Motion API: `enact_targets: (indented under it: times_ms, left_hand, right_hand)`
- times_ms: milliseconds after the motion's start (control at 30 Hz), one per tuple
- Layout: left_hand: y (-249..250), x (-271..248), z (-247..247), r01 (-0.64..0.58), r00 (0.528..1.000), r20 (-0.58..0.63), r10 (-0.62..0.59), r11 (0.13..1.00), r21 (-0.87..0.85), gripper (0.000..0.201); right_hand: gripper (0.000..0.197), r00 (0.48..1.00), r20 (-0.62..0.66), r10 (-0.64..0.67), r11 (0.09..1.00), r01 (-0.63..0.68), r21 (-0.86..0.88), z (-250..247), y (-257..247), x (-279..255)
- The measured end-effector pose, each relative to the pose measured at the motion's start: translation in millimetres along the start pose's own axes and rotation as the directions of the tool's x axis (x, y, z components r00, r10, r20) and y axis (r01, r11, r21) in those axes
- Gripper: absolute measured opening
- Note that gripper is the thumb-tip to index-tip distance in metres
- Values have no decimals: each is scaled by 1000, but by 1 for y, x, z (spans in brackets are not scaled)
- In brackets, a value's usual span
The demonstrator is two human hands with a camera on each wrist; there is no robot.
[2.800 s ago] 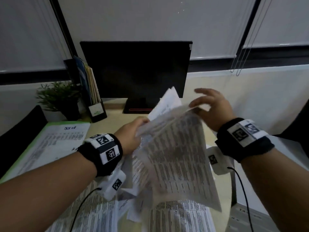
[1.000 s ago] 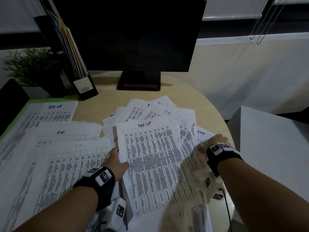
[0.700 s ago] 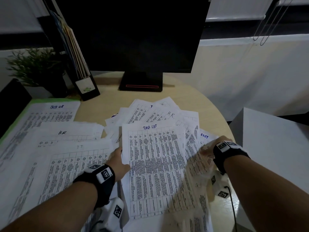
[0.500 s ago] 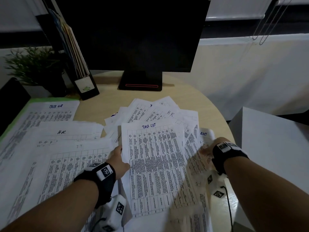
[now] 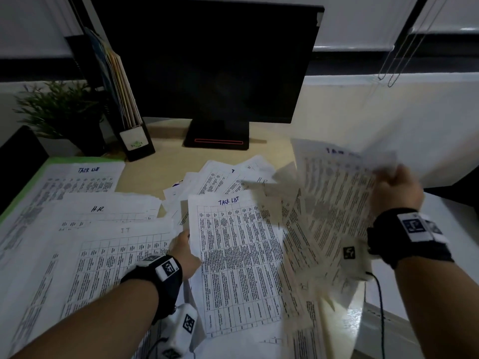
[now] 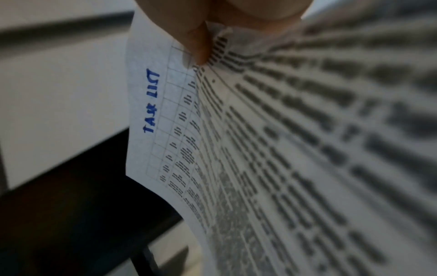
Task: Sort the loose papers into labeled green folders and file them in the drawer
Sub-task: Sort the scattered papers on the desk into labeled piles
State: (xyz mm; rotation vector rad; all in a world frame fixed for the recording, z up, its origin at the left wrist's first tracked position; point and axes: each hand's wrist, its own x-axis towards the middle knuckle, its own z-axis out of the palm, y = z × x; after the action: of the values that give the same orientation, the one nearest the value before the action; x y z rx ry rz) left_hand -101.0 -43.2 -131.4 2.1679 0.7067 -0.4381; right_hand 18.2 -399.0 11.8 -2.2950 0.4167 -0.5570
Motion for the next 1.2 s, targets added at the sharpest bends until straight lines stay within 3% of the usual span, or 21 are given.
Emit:
enact_targets:
  times_ms: [100, 200, 267, 333, 400, 533, 600, 667, 733, 767, 867, 933, 1000, 1033, 1067, 1100, 1133, 1167, 1200]
  left_hand:
    - [-1, 3, 0, -9, 1000, -19, 9, 1000, 7, 75]
    - [-6, 9, -1, -13, 1000, -5, 13, 998, 58, 84]
    - [-6, 4, -4, -30, 999, 23, 29, 997, 76, 85]
    - [-6, -5, -6, -89, 996, 35, 87, 995, 38, 77]
    - [-8, -12, -7, -118, 991, 61, 120, 993, -30, 68]
    - [0, -24, -17, -48, 982, 170, 86, 975, -219, 46]
    - [4, -31, -23, 22, 985, 173, 15, 978, -208, 55]
    - [9, -41, -22, 116, 963, 260, -63, 974, -196, 76]
    - [10, -39, -11, 33, 963, 269, -4, 994, -104, 106]
    - [10, -39, -4, -28, 966, 256, 38, 999, -44, 107]
    - [25, -57, 7, -160, 975, 160, 152, 986, 40, 71]
    - [37, -69, 7, -206, 975, 90, 205, 979, 0, 54]
    - [48, -76, -4, -242, 965, 54, 255, 953, -180, 49]
    - [53, -80, -11, -252, 961, 42, 272, 930, -267, 48]
    - [58, -84, -19, -271, 954, 33, 297, 907, -324, 47]
    - [64, -89, -30, -306, 942, 19, 335, 882, -359, 45]
    - [71, -94, -39, -348, 927, -3, 374, 859, -376, 41]
    - [79, -96, -48, -396, 910, -38, 412, 839, -373, 39]
    - [87, -98, -57, -445, 891, -88, 446, 816, -368, 38]
  right_hand:
    - [25, 984, -138, -110, 973, 135, 189, -23, -27, 22]
    - [32, 971, -230, -68, 865, 173, 471, -40, -44, 49]
    - [42, 975, -221, 13, 783, 127, 609, -44, -54, 52]
    - [19, 988, -153, 28, 701, 90, 707, -39, -61, 41]
    - [7, 999, -32, 23, 716, 6, 698, -21, -57, 26]
    - [23, 966, 259, 13, 960, -85, 267, 33, -21, -7]
    - [22, 899, 435, 47, 988, -104, 110, 61, -1, -33]
    - [22, 815, 564, 135, 990, -137, -39, 81, 7, -65]
    - [26, 752, 621, 219, 975, -153, -159, 96, 10, -89]
    - [30, 729, 640, 245, 969, -181, -165, 103, 11, -97]
    - [37, 726, 641, 249, 967, -217, -131, 112, 7, -110]
    - [56, 750, 607, 262, 959, -275, -73, 110, 9, -104]
    - [84, 706, 623, 337, 890, -454, 32, 103, 15, -93]
    - [89, 649, 675, 351, 822, -559, 109, 96, 17, -87]
    - [82, 595, 741, 313, 735, -645, 208, 90, 17, -80]
    - [60, 583, 772, 252, 658, -688, 305, 82, 12, -75]
    - [33, 595, 786, 166, 608, -689, 394, 73, 4, -71]
    - [25, 644, 761, 75, 613, -632, 474, 63, -4, -67]
    - [34, 704, 710, -22, 632, -540, 556, 51, -18, -64]
